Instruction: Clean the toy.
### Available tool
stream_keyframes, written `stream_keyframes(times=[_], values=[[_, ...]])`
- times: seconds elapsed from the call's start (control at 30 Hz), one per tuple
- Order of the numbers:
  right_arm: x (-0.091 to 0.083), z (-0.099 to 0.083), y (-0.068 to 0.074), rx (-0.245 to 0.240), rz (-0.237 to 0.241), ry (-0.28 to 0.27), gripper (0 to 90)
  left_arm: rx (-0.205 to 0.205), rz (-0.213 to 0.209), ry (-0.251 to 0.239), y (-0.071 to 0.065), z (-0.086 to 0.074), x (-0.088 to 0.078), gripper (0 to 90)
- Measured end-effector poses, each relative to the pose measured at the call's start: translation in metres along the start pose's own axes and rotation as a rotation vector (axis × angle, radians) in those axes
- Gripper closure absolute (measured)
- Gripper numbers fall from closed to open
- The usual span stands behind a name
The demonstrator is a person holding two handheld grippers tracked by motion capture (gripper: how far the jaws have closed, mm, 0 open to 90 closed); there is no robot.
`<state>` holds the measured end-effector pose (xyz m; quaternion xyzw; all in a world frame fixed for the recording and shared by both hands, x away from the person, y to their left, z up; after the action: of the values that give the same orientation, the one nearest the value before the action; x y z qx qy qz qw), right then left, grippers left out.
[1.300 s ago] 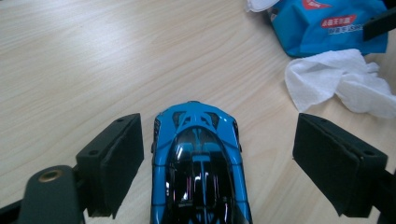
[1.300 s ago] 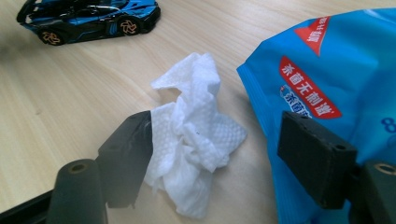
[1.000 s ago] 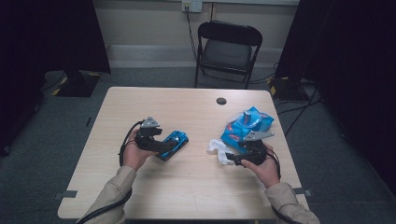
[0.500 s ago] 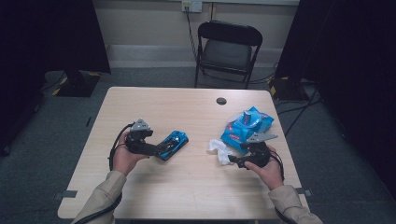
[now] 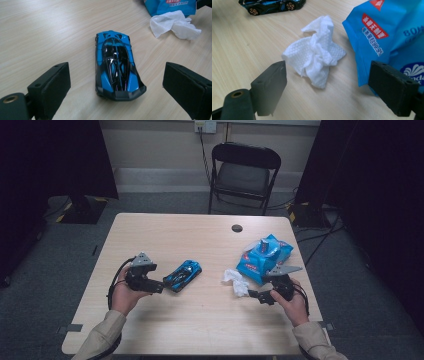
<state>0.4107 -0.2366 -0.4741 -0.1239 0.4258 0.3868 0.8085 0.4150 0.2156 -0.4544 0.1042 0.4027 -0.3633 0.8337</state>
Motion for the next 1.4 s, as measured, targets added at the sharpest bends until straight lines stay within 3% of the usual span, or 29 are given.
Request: stream_keyframes(times=[0.63,1.13,1.4], values=[[-0.015,-0.032,-0.005,0.030,-0.020,0.001,14.9,0.000,0.015,0.026,0.002,-0.045,-0.012,8.9],[-0.011,-0.055,-0.004,0.040,-0.023,0.039,14.9,0.060,0.028,0.052,-0.006,-0.077,-0.011,8.7],[-0.006,-0.062,-0.004,0.012,-0.063,0.074,14.9,0.088,0.035,0.097,-0.008,-0.085,-0.003,8.1]])
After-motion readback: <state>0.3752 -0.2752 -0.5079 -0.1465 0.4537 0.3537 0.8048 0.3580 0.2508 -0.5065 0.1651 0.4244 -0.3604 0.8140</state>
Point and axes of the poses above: each handheld gripper's, and its own axes: x roughly forward along the jaws, z roughly out of its top, y roughly to its left, the point moved 1 cm from there along x, roughly forward along the jaws, and after that the axes turned 13 degrees about y, right-handed, at the moved point
